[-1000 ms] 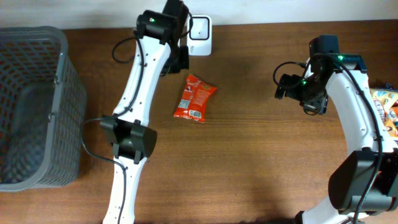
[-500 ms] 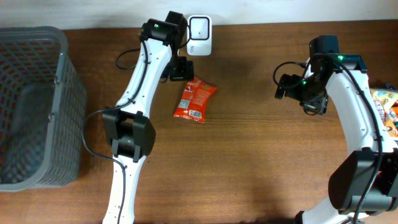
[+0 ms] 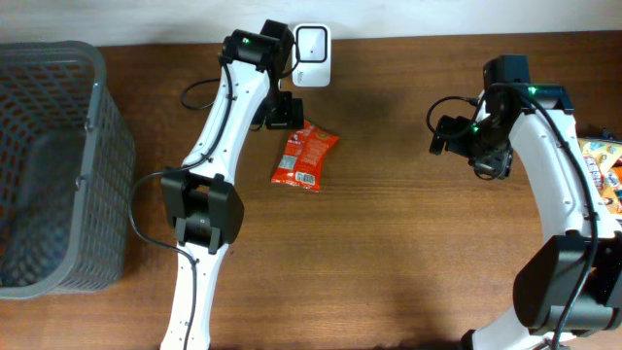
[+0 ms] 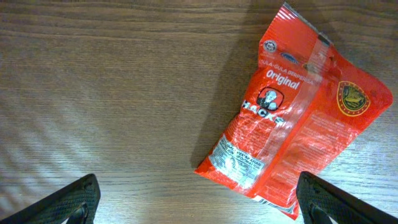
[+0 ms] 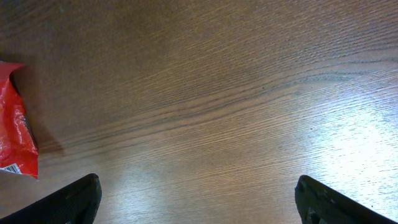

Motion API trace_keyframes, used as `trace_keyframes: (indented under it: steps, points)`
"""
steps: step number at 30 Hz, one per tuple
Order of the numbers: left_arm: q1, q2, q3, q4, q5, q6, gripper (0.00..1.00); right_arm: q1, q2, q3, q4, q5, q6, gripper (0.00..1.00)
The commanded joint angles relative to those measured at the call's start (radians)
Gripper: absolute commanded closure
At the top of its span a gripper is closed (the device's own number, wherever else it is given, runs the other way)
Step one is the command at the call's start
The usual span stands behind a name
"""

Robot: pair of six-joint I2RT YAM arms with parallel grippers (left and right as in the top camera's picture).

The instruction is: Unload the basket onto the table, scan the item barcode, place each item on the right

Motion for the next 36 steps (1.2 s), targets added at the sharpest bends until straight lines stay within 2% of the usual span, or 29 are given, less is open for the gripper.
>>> trace_keyframes:
  steps: [1,11,13,18,20,23,25,28,29,34,36]
  points:
    - [-0.001,0.005,-0.009,-0.003,0.007,0.005,0.01,0.006,-0.004,-0.006,0.000,-0.005,-0.003,0.02]
    - [-0.008,0.005,-0.010,-0.061,0.011,0.006,0.00,0.006,-0.004,-0.006,0.000,-0.005,-0.003,0.02]
    - [-0.012,0.005,-0.010,-0.061,0.011,0.006,0.16,0.006,-0.004,-0.006,0.000,-0.005,-0.003,0.02]
    - [-0.027,0.005,-0.055,-0.057,0.011,0.006,0.16,0.006,-0.004,-0.006,0.000,-0.005,-0.003,0.02]
    - [-0.027,0.005,-0.084,-0.040,0.011,0.006,0.39,0.006,-0.004,-0.006,0.000,-0.005,-0.003,0.02]
    - [-0.027,0.005,-0.150,0.057,0.029,0.005,0.63,0.006,-0.004,-0.006,0.000,-0.005,-0.003,0.02]
    - [-0.027,0.005,-0.173,0.099,0.075,0.005,0.83,0.006,-0.004,-0.006,0.000,-0.005,-0.003,0.02]
    - [-0.033,0.005,-0.217,0.167,0.193,0.004,0.91,0.006,-0.004,-0.006,0.000,-0.005,-0.003,0.02]
    - [-0.043,0.005,-0.239,0.186,0.225,0.004,0.90,0.006,-0.004,-0.006,0.000,-0.005,-0.003,0.02]
    - [-0.117,0.005,-0.367,0.340,0.221,0.001,0.89,0.006,-0.004,-0.006,0.000,-0.005,-0.003,0.02]
    - [-0.126,0.005,-0.364,0.352,0.189,0.002,0.98,0.006,-0.004,-0.006,0.000,-0.005,-0.003,0.02]
